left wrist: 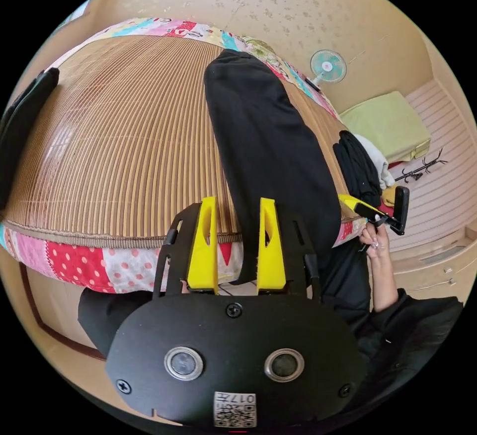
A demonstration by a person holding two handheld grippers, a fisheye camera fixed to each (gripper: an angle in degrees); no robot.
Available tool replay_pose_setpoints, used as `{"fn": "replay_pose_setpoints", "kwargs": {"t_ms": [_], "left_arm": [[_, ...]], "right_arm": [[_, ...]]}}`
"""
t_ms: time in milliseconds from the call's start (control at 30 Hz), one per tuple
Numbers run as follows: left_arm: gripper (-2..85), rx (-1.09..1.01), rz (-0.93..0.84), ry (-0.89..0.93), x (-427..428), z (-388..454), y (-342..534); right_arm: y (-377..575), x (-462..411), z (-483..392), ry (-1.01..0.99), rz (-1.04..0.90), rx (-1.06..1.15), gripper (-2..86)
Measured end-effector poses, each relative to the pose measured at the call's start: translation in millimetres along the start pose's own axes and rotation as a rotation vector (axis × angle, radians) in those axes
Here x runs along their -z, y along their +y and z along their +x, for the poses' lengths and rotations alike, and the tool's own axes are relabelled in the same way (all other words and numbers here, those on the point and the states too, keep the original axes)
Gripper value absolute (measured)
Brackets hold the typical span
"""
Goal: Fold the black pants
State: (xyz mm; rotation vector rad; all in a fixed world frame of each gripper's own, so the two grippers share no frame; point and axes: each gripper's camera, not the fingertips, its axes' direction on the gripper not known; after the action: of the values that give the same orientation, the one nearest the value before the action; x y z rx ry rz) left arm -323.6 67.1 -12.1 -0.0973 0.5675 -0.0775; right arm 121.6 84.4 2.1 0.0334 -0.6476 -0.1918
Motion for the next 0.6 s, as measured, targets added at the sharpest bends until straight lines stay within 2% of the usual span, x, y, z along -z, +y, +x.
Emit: {"fn": "replay_pose_setpoints", "kwargs": {"t_ms": [133,200,300,367,400,433,500,567,600], "left_arm": [[12.5,-0.075,-0.068,-0.124,-14,19,-15],[12.8,-0.083,-0.096,-0.092,-16,20,-17],[14.2,-0.061,-0.119,-0.009,-18,11,-20],[13.6,-0.074,-0.133,0.013,-21,2,-24],[13.5,-0.078,-0.135,0.032,-23,-2,-25],[12.9,-0.069,-0.133,0.073,-25,-11,-28],[11.0,-0.033,-0.129,0.137,-28,-26,-32],[7.2,-0.018,-0.154,0.246,-30,-47,-33],[6.2,-0.016,-0.154,0.289,-28,-51,-31]], "right_arm": [[-7,-12,6,0.043,-0.032,-0.041,14.6],[-7,-17,19,-0.022,-0.045,-0.074,15.7],[-6,-22,43,-0.177,-0.027,-0.126,16.5],[-9,-31,68,-0.421,-0.031,-0.207,16.3],[-9,-35,74,-0.478,-0.032,-0.228,16.3],[-10,-44,82,-0.531,-0.051,-0.254,15.5],[-10,-53,87,-0.506,-0.075,-0.287,11.8],[-8,-46,88,-0.532,-0.063,-0.282,3.7],[-7,-40,86,-0.548,-0.052,-0.265,3.0]]}}
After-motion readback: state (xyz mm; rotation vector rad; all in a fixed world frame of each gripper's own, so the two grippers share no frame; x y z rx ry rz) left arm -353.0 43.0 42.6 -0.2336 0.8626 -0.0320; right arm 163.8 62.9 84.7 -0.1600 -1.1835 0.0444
